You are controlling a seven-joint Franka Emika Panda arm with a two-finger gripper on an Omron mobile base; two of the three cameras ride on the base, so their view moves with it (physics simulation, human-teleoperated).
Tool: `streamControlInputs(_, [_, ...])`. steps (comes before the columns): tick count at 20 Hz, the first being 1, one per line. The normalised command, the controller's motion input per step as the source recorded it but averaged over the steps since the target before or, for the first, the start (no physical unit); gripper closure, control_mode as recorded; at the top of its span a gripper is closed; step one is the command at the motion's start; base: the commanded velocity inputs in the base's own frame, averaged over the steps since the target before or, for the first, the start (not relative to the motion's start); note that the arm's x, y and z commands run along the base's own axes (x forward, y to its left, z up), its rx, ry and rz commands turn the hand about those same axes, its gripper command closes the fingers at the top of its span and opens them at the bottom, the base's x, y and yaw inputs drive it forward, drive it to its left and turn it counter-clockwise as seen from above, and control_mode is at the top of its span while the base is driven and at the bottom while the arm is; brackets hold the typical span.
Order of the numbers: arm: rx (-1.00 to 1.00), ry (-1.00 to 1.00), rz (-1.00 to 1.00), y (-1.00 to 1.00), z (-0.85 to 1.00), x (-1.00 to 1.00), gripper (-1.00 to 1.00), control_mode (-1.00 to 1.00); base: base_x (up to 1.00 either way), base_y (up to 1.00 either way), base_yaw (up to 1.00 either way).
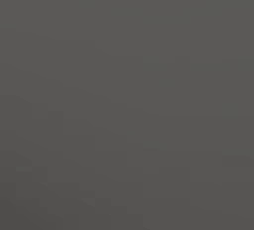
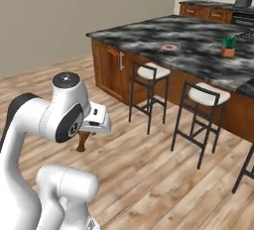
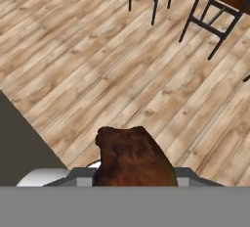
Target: Take the chicken drumstick from the fridge and place it on the digital scale on the counter by the fridge. Wait a few seconds for a reading, then move it to the plate on the dining counter.
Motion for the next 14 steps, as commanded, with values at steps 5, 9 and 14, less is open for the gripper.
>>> streamControlInputs(5, [0.0, 0.0, 0.0, 0.0, 0.0, 0.0, 1.0, 1.0, 0.0, 0.97, -0.37])
streamControlInputs(9, [0.0, 0.0, 0.0, 0.0, 0.0, 0.0, 1.0, 1.0, 0.0, 0.66, -0.33])
streamControlInputs(14, [0.0, 0.0, 0.0, 0.0, 0.0, 0.0, 1.0, 1.0, 0.71, 0.42, -0.44])
